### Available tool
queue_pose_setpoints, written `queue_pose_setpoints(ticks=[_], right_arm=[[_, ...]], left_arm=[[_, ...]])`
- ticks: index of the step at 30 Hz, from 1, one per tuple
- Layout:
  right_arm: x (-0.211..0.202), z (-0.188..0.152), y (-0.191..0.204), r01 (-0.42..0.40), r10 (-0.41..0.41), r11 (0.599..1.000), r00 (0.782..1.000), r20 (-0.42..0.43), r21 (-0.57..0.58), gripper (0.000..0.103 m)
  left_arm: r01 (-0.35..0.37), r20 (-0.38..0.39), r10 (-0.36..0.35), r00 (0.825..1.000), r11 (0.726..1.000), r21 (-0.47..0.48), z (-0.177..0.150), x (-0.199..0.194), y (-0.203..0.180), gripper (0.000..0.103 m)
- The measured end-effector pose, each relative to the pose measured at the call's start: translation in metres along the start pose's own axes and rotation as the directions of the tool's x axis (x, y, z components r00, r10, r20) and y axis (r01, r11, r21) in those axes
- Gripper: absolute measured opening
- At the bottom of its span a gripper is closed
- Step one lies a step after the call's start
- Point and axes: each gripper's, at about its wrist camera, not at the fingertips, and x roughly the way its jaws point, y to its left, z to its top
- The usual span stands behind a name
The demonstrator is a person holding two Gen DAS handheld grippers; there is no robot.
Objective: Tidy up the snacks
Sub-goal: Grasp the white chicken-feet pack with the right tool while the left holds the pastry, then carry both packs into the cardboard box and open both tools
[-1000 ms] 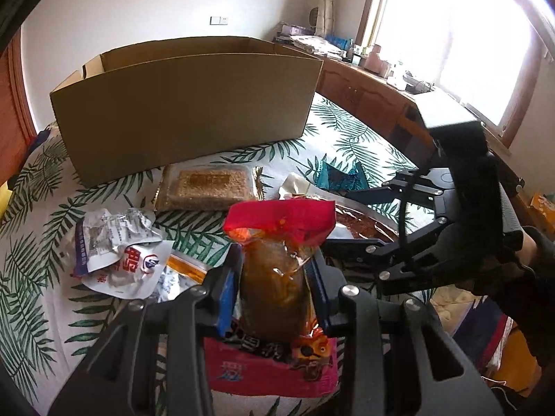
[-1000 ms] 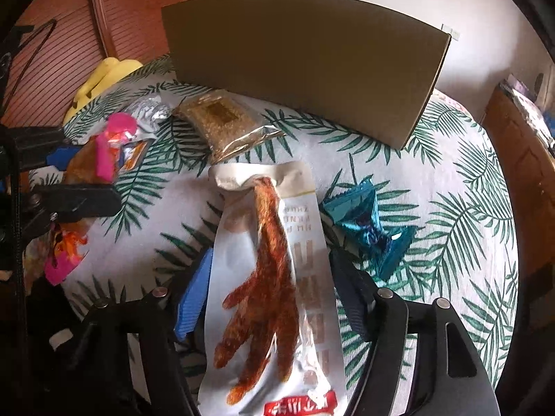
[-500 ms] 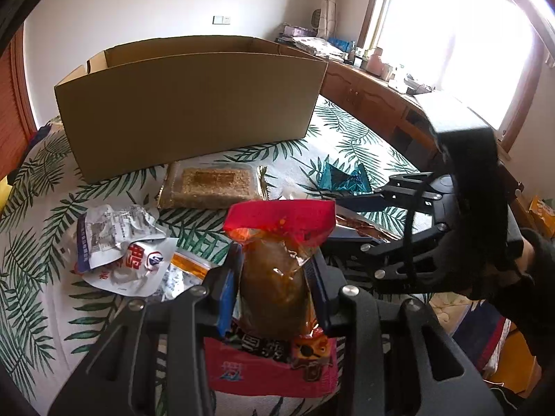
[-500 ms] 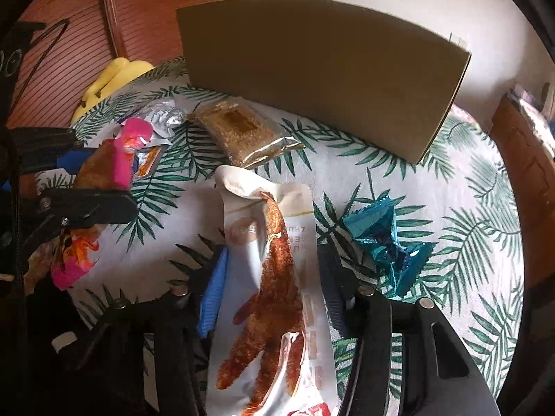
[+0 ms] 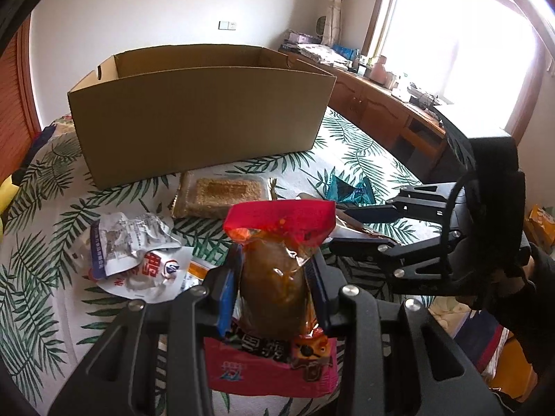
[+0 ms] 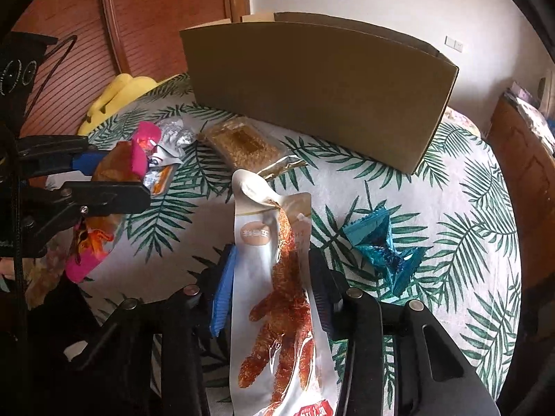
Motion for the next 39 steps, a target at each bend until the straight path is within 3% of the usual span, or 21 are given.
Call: queue_pose_setpoints(ticks=[9, 22, 39], right_arm=[[-0.027, 0.020, 0.003, 0.029, -0.027, 0.999, 0.997, 0.070, -0.026, 0.041], [-0.053, 0.096, -0.012, 0.098, -0.088, 0.994, 0.982, 0.168, -0.052, 0.042], [-0.023, 0.151, -0.032, 0.160, -0.158, 0.987, 0.975, 0.157, 0.005, 0.043]], left_arm=[[-0.003, 0.044, 0.003, 0.999, 1.000, -0.007, 0.023, -0.009, 0.009, 0.035], [-0.074, 0.156, 0.072, 0.985, 0.997, 0.006, 0.103, -0.030, 0.036, 0.035], [-0.144, 0.149, 0.157, 0.976, 0.985, -0.093, 0.180, 0.001, 0.095, 0.035]])
